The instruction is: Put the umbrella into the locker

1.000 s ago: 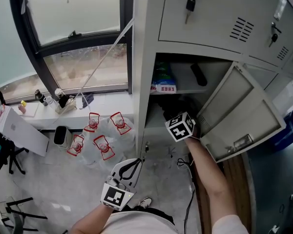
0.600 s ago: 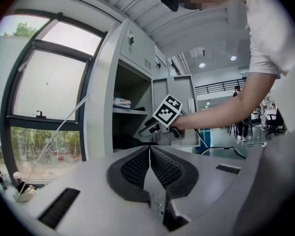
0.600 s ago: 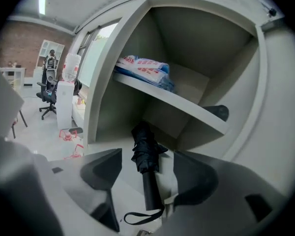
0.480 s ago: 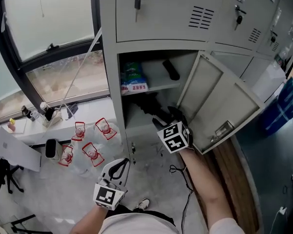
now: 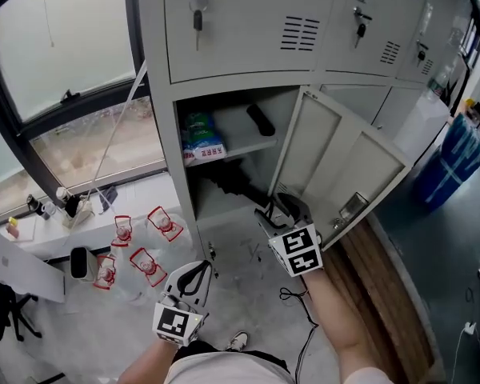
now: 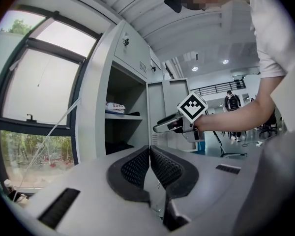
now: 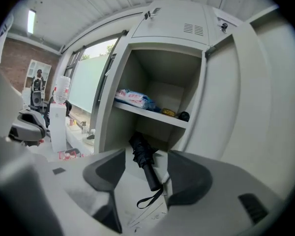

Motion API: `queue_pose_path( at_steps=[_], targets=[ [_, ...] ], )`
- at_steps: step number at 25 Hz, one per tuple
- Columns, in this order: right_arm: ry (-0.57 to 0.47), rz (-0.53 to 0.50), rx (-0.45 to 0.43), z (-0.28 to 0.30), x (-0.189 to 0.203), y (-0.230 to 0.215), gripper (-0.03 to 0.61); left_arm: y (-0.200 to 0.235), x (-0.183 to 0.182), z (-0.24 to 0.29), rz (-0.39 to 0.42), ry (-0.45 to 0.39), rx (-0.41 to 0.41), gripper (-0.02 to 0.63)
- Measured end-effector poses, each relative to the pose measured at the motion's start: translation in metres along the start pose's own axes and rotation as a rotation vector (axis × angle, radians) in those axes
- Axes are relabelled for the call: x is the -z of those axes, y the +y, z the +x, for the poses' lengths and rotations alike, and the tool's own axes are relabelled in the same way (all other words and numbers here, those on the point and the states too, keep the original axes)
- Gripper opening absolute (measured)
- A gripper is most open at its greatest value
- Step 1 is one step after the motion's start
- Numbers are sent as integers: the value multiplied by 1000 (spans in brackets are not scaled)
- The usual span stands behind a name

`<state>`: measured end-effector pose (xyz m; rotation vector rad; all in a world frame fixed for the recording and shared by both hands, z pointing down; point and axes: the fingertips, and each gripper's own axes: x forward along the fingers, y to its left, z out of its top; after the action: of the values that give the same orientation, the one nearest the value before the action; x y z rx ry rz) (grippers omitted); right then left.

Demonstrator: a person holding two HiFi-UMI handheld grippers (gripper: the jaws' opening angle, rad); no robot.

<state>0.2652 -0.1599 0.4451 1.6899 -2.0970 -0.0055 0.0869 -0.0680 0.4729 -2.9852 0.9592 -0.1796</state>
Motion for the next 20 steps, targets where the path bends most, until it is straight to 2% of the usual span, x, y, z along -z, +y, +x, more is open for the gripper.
queue_pose_path(
  at_steps=[4, 12, 20],
  targets=[
    [-21, 48, 44, -16, 0, -4, 259, 8, -6, -9, 12, -5, 20, 28],
    [-47, 188, 152, -61, 15, -23, 218, 51, -10, -31, 0, -11, -23, 28],
    [-25, 294, 285, -142, 58, -43, 178, 63, -24, -24, 2, -52, -14, 28]
  ],
)
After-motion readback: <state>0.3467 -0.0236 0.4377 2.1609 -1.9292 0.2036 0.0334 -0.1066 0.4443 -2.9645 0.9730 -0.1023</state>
